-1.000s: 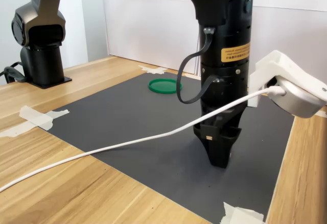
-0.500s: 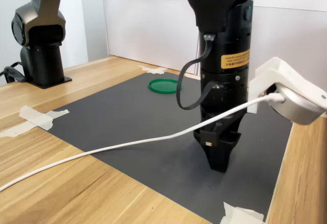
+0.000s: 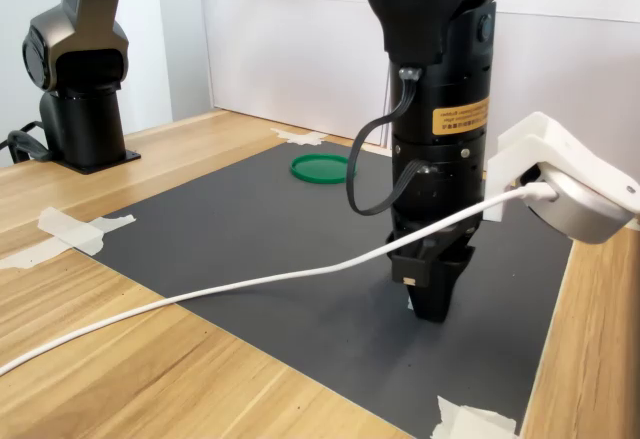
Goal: Grasp a white terminal and put it in the green lid.
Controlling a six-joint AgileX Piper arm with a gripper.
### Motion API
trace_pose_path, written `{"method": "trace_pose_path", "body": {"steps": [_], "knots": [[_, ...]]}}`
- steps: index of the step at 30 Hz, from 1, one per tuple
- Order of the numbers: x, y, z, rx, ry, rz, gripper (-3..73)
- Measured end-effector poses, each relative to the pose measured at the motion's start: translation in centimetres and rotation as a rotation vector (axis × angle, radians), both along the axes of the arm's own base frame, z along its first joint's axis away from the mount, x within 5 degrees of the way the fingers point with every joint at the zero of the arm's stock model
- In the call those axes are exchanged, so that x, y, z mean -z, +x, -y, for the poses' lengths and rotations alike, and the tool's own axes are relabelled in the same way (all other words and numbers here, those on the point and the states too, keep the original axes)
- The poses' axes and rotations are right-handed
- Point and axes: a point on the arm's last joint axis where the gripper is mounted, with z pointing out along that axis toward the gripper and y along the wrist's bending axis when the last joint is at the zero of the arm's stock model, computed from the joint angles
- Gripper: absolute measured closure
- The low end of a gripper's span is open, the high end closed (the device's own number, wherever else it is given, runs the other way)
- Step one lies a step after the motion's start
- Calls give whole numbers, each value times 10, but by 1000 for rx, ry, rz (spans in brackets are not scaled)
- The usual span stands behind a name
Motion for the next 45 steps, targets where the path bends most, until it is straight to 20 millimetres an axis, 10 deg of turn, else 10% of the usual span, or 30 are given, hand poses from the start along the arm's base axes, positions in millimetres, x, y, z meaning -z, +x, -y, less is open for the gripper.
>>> {"method": "trace_pose_path", "body": {"steps": [12,16,31,45], "knots": [[-99,-54,-78,-373,-92,163,426],[-106,-82,-89,-407,-76,184,426],[-58,-195,-135,-589,27,129,426],[-20,-215,-162,-711,-2,141,426]]}}
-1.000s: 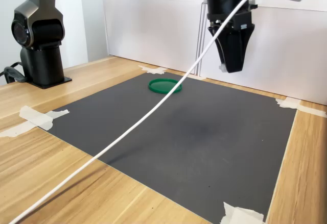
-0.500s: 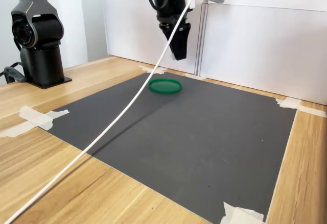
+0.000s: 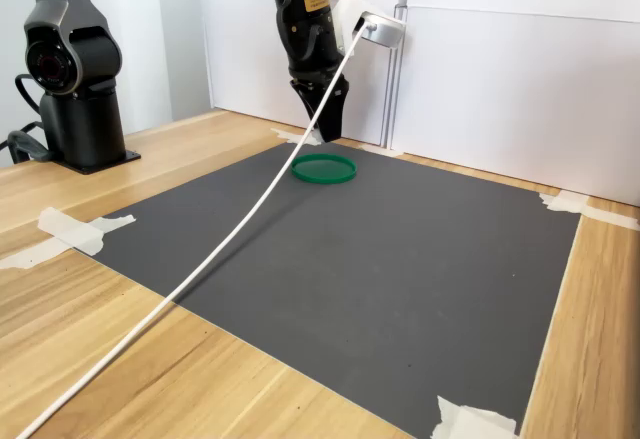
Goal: Grasp a white terminal and put it in the green lid.
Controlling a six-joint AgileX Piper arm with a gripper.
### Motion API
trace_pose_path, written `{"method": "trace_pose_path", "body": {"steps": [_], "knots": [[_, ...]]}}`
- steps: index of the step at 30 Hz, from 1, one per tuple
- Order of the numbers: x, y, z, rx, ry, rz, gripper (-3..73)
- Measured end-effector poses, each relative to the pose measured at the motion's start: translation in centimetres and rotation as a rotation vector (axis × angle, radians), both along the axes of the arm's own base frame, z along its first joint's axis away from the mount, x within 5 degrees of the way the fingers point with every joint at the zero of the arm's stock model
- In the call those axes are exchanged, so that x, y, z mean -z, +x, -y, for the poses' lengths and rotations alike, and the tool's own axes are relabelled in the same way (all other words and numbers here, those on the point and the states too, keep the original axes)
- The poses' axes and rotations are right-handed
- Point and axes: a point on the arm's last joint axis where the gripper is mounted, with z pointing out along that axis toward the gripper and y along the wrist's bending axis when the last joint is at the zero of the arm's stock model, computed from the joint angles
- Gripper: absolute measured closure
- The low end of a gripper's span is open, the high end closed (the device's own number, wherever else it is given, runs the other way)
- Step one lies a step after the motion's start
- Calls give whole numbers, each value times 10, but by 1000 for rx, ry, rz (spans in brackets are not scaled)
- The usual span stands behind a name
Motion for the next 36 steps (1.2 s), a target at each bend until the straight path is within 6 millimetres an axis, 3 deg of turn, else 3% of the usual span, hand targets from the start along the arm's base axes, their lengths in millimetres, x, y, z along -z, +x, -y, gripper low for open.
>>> {"method": "trace_pose_path", "body": {"steps": [5,12,17,20,23,26,30,33,36], "knots": [[18,5,-3,-23,-30,-40,426],[20,5,-3,-36,-36,-43,422],[20,5,-3,-36,-36,-44,326],[20,5,-3,-37,-36,-43,218],[15,4,-3,-37,-29,-29,159],[-1,1,-1,-37,-6,20,152],[-38,1,8,-7,48,134,195],[-88,6,31,75,107,300,335],[-134,10,55,144,135,457,548]]}}
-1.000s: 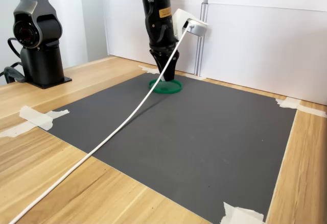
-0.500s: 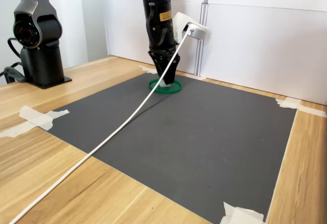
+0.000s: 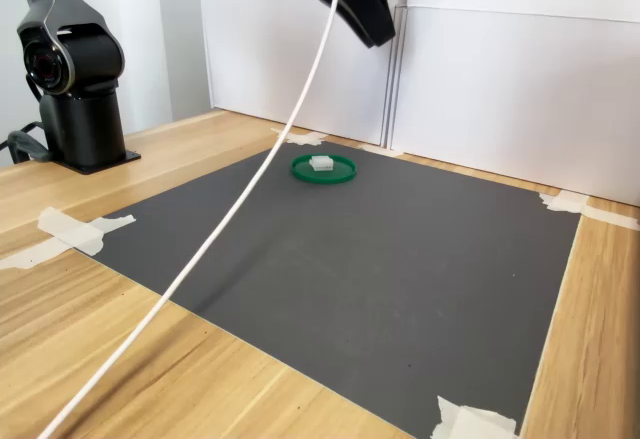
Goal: Grasp a white terminal and put it in the green lid.
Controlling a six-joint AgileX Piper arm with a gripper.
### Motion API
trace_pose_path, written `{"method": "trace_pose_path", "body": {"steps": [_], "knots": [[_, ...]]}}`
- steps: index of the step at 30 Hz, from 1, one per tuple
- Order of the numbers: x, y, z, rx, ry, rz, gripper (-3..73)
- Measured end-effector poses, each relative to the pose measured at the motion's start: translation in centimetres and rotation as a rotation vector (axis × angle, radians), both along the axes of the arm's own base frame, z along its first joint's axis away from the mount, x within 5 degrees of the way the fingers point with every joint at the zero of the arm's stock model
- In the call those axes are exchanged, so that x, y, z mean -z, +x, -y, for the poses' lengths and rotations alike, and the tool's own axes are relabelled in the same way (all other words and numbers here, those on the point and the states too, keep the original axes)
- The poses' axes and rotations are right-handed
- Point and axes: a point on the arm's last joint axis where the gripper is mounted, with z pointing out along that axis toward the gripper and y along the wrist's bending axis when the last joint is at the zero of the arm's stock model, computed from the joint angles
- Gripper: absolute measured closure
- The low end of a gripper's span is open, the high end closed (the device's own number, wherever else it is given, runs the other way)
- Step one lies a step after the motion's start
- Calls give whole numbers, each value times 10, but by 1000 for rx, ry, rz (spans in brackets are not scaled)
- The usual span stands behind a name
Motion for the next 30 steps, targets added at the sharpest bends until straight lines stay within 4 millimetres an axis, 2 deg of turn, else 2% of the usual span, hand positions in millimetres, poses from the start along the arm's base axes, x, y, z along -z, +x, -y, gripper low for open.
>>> {"method": "trace_pose_path", "body": {"steps": [2,5,9,13,17,22,26,30], "knots": [[-19,-1,10,34,12,59,642],[-40,-7,25,98,44,145,699],[-68,-28,42,225,166,288,713],[-82,-68,52,351,363,392,715],[-56,-110,61,435,457,395,715],[-7,-151,68,455,419,410,716],[28,-173,72,458,420,432,716],[68,-184,72,484,458,375,716]]}}
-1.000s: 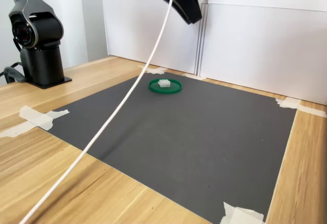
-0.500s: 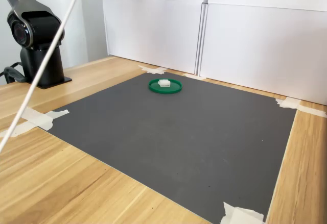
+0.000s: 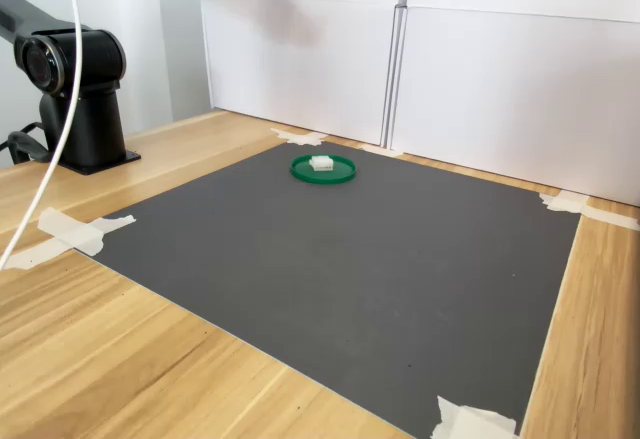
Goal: Grasp a white terminal and put it in the green lid.
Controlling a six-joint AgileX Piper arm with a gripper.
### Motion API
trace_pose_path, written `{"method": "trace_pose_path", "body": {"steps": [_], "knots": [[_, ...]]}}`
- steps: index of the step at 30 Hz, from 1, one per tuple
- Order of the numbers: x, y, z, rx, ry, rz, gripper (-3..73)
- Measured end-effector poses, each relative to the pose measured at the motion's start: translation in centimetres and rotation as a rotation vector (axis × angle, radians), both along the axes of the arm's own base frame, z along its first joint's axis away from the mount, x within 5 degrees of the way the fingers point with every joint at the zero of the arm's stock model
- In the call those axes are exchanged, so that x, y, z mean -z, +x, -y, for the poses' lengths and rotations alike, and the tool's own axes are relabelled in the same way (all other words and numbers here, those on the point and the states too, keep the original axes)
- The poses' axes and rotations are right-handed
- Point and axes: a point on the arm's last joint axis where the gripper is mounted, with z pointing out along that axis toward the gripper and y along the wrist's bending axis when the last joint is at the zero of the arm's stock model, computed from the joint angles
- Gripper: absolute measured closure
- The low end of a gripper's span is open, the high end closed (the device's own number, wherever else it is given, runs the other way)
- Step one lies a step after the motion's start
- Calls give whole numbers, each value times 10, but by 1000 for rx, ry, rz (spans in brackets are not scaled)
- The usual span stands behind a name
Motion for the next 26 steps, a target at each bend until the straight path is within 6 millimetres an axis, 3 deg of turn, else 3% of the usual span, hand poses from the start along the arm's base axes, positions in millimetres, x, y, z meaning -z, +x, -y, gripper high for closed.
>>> {"method": "trace_pose_path", "body": {"steps": [2,7,14,20,26], "knots": [[18,-4,0,8,31,-27,716],[40,-10,2,29,56,-38,716],[61,-18,4,36,49,-66,716],[62,-23,5,36,43,-32,717],[85,-20,5,39,34,-76,717]]}}
